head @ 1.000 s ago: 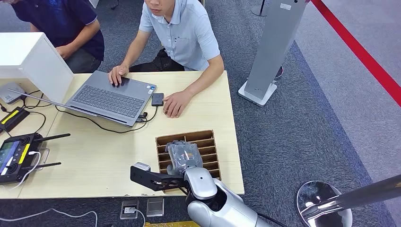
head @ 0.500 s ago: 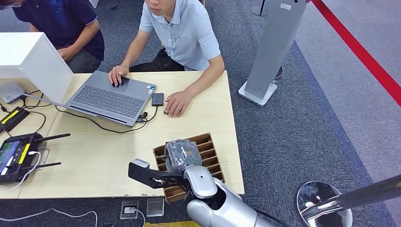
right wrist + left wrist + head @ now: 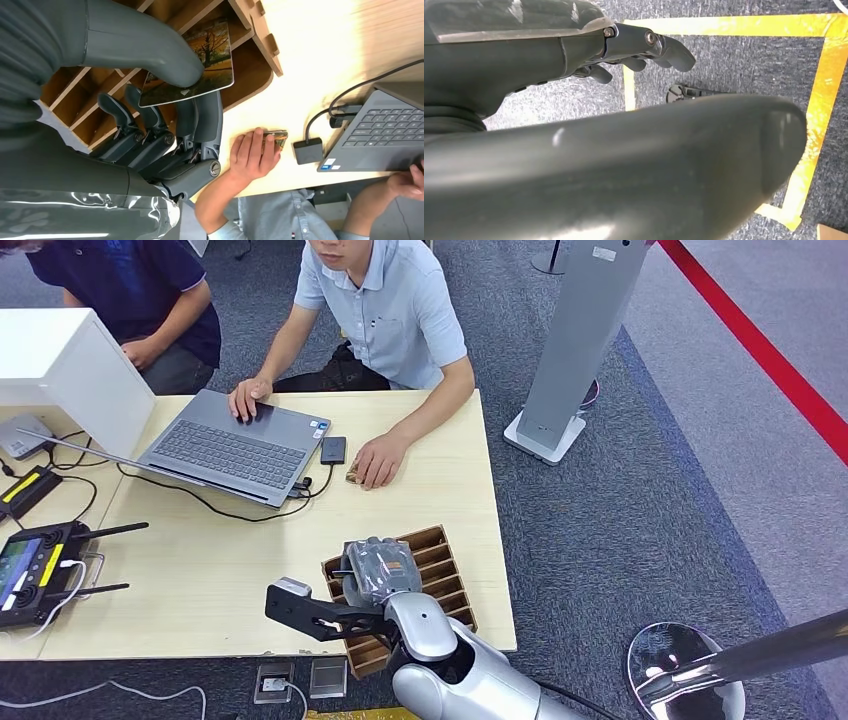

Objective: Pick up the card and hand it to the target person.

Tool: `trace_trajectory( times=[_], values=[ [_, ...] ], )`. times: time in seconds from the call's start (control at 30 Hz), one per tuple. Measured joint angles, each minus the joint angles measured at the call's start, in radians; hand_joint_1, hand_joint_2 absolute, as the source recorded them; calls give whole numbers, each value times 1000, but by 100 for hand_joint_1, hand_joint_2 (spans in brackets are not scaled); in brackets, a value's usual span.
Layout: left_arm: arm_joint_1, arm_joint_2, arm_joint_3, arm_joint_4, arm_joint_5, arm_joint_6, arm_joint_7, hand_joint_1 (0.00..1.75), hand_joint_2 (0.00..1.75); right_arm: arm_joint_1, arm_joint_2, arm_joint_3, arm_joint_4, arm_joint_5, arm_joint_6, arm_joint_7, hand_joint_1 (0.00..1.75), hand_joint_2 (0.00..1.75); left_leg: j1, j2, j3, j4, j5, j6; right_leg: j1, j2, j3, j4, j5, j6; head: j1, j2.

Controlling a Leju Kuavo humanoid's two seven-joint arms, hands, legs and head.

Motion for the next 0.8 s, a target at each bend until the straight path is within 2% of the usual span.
trace_trajectory(
  times=[0.2, 0.53, 0.8],
  values=[
    [0, 0, 0, 0, 2, 2, -5, 0, 0, -16, -9, 17, -3, 4, -82, -40, 155, 175, 0, 0, 0, 0, 0, 0, 0, 0, 0, 0, 0, 0, 0, 0],
    [1, 0, 0, 0, 3, -8, -22, 0, 0, -32, -50, 13, -110, 74, -278, -222, 155, 175, 0, 0, 0, 0, 0, 0, 0, 0, 0, 0, 0, 0, 0, 0],
    [-2, 0, -5, 0, 1, -11, -22, 0, 0, -73, -71, 5, -146, 97, -284, -293, 155, 175, 0, 0, 0, 0, 0, 0, 0, 0, 0, 0, 0, 0, 0, 0]
  ],
)
